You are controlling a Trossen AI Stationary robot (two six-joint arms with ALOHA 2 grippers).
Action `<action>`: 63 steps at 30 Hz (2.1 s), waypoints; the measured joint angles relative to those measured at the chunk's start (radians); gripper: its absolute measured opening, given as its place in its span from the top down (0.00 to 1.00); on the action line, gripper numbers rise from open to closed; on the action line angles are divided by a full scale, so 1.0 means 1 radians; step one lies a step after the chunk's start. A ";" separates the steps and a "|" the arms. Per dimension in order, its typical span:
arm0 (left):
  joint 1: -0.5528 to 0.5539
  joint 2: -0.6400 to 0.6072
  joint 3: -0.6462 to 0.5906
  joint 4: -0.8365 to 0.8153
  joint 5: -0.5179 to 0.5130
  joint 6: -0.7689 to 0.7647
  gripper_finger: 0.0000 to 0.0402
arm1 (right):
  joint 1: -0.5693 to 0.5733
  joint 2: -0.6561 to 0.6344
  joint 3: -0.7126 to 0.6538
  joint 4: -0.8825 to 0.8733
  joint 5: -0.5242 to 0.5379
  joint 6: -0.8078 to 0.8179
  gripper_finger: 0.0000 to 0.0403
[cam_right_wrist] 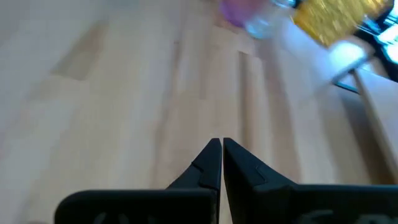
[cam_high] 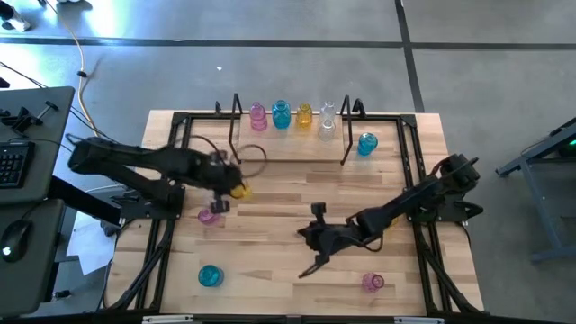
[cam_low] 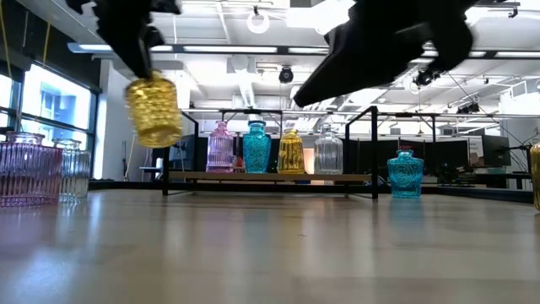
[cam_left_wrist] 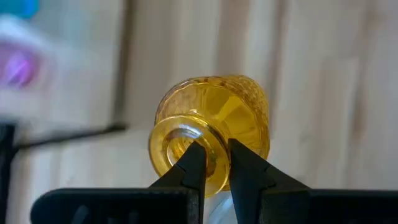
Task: Sort vases onto shelf
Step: Put the left yellow vase on the shelf aligned with the yellow vase
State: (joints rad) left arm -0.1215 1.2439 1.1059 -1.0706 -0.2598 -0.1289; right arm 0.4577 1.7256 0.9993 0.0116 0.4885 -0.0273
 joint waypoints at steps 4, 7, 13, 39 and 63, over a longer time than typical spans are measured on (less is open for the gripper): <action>-0.027 0.130 0.025 0.140 0.042 0.076 0.92 | -0.002 0.000 0.000 0.016 -0.082 -0.023 1.00; -0.013 0.232 0.036 0.242 0.062 0.141 0.92 | -0.019 0.001 0.000 0.018 -0.090 -0.028 1.00; 0.038 0.402 0.089 0.330 0.083 0.255 0.92 | -0.044 0.002 0.000 0.025 -0.093 -0.036 1.00; 0.083 0.445 0.146 0.372 0.043 0.288 0.70 | -0.043 0.003 0.000 -0.002 -0.057 0.014 1.00; -0.014 -0.193 -0.789 1.636 0.099 0.209 0.90 | -0.213 0.004 0.000 0.074 0.106 0.161 0.85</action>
State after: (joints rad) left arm -0.1355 1.0506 0.3165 0.5653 -0.1609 0.0802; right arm 0.2448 1.7294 0.9993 0.0856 0.5942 0.1333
